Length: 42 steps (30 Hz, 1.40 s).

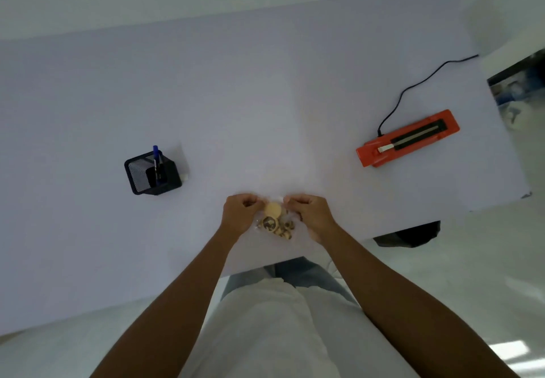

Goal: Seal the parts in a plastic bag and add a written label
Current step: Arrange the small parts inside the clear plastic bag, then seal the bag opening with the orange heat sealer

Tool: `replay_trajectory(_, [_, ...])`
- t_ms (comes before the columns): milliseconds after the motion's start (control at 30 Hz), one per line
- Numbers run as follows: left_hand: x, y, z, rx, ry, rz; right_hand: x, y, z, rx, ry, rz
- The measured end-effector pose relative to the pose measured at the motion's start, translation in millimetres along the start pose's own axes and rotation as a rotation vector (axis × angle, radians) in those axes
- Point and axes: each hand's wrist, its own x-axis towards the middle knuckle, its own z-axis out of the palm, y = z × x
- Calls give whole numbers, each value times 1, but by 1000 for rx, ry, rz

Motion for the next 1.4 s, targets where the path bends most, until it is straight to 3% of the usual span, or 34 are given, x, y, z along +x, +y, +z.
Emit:
replay_trajectory(333, [-12, -8, 9, -171, -143, -50, -15, 9, -13, 125, -15, 124])
replay_trajectory(633, [-30, 43, 74, -360, -330, -82, -30, -5, -97, 138, -1, 83])
replay_trajectory(1100, [-24, 104, 271, -448, -169, -166, 17, -18, -296, 217, 2, 129])
replay_trajectory(1400, [-7, 134, 322, -535, -103, -200, 45, -34, -333, 136, 28, 35])
